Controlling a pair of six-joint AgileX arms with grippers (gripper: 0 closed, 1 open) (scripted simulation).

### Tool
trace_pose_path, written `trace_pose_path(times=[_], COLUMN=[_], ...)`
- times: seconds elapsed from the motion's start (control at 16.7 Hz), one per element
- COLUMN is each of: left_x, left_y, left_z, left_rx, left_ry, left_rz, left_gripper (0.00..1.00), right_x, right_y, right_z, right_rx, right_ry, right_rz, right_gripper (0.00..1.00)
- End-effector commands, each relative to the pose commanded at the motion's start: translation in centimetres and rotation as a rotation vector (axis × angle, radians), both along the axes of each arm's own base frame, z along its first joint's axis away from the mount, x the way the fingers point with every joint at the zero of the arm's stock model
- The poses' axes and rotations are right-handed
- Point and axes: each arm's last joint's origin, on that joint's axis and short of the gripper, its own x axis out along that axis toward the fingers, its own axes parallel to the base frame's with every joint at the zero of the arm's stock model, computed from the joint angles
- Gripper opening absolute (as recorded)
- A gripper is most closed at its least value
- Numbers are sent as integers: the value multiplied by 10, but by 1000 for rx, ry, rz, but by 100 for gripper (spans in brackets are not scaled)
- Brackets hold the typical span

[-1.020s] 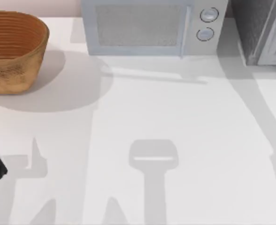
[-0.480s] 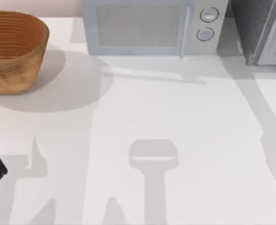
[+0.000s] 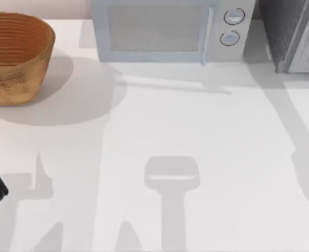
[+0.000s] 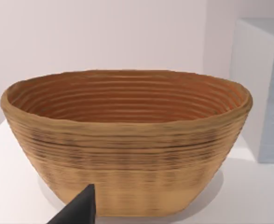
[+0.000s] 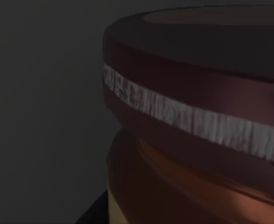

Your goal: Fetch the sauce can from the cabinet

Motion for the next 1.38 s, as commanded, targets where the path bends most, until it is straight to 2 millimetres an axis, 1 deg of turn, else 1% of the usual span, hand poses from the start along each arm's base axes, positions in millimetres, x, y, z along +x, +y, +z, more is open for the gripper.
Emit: trace_pose_path(times=[0.48, 0.54, 1.08, 1.2, 1.26, 1.38], left_x=[0, 0, 0, 0, 0, 0], left_y=[0, 0, 0, 0, 0, 0], left_z=[0, 0, 0, 0, 0, 0], left_rx=[0, 0, 0, 0, 0, 0], left_ry=[0, 0, 0, 0, 0, 0], left_rz=[0, 0, 0, 0, 0, 0], left_gripper=[100, 100, 100, 100, 100, 100], right_x=[0, 0, -1, -15, -26, -58], right_y=[0, 0, 1, 4, 6, 10], right_z=[0, 0, 1, 7, 12, 26], right_rx=[0, 0, 2, 1, 0, 0], right_ry=[0, 0, 0, 2, 4, 5], right_rz=[0, 0, 3, 1, 0, -2], right_gripper=[2, 0, 0, 0, 0, 0])
